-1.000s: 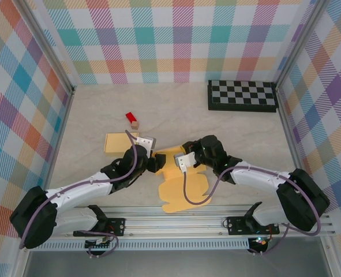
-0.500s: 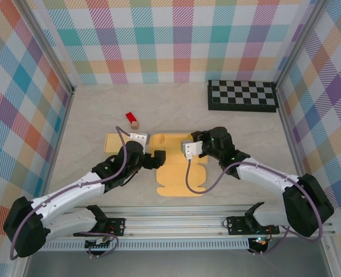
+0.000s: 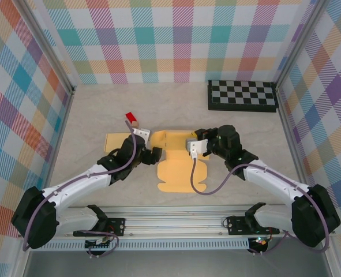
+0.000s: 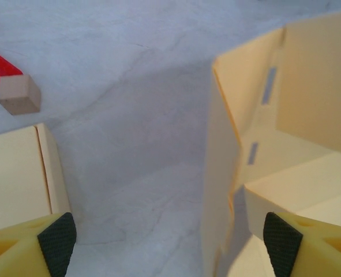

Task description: Fold the paper box

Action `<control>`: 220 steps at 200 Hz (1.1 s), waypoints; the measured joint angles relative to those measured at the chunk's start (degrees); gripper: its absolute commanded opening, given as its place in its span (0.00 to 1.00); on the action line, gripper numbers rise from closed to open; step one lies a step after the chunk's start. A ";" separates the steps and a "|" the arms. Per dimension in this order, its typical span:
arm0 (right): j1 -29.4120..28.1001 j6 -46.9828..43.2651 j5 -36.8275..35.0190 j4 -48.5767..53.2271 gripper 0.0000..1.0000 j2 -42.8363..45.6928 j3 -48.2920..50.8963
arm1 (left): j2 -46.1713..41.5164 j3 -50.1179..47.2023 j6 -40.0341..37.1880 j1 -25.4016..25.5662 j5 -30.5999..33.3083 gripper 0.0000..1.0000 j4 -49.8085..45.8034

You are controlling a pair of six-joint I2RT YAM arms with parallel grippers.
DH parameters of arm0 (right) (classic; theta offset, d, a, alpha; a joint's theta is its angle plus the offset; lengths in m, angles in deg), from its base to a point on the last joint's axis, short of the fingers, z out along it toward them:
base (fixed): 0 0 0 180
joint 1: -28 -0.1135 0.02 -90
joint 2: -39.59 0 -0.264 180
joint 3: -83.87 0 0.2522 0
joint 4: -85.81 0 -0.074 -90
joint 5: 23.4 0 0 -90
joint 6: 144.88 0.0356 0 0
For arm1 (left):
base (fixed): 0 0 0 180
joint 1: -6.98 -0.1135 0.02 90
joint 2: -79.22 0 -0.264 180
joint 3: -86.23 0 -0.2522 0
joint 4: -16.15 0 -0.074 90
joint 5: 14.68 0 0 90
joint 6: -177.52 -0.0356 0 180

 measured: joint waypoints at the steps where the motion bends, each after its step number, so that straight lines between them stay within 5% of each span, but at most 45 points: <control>1: 0.02 0.00 0.09 0.07 0.00 0.02 -0.02 | 0.04 0.02 -0.09 -0.04 0.00 0.78 0.11; 38: 0.66 2.08 3.39 3.15 0.06 0.37 -0.96 | 0.81 0.20 -1.95 -0.83 -5.40 0.00 5.03; 78: 0.87 6.95 5.68 10.14 0.41 -1.09 -6.78 | 1.05 0.39 -2.78 -0.70 -8.33 0.00 8.20; 81: 0.92 7.93 5.95 10.91 0.51 -1.42 -7.58 | 1.05 0.42 -3.06 -0.70 -8.24 0.00 8.37; 83: 0.96 7.80 6.16 11.47 0.80 -1.64 -8.22 | 1.05 0.42 -3.19 -0.70 -8.13 0.00 8.50; 85: 1.01 8.48 6.21 11.96 0.95 -1.86 -8.79 | 1.05 0.42 -3.26 -0.70 -8.00 0.00 8.59; 89: 1.03 9.25 6.54 12.76 1.00 -2.23 -9.75 | 1.07 0.42 -3.48 -0.70 -7.65 0.00 8.81; 128: 1.64 17.84 10.12 23.12 1.00 -4.55 -21.81 | 1.79 1.03 -7.50 -0.70 -2.89 0.00 10.19; 156: 3.80 23.98 15.82 37.53 1.00 -11.93 -42.38 | 3.41 1.07 -12.90 -0.72 -0.68 0.00 14.25; 200: 6.84 30.14 16.22 43.23 1.00 -21.53 -58.77 | 11.15 4.61 -20.96 -3.37 -1.70 0.00 21.22; 210: 7.37 30.10 16.15 43.82 0.92 -23.02 -59.23 | 13.22 5.88 -21.77 -4.59 -2.10 0.00 22.23; 220: 7.74 29.42 15.96 44.78 0.73 -24.06 -58.64 | 15.10 7.19 -22.56 -5.62 -2.56 0.00 23.02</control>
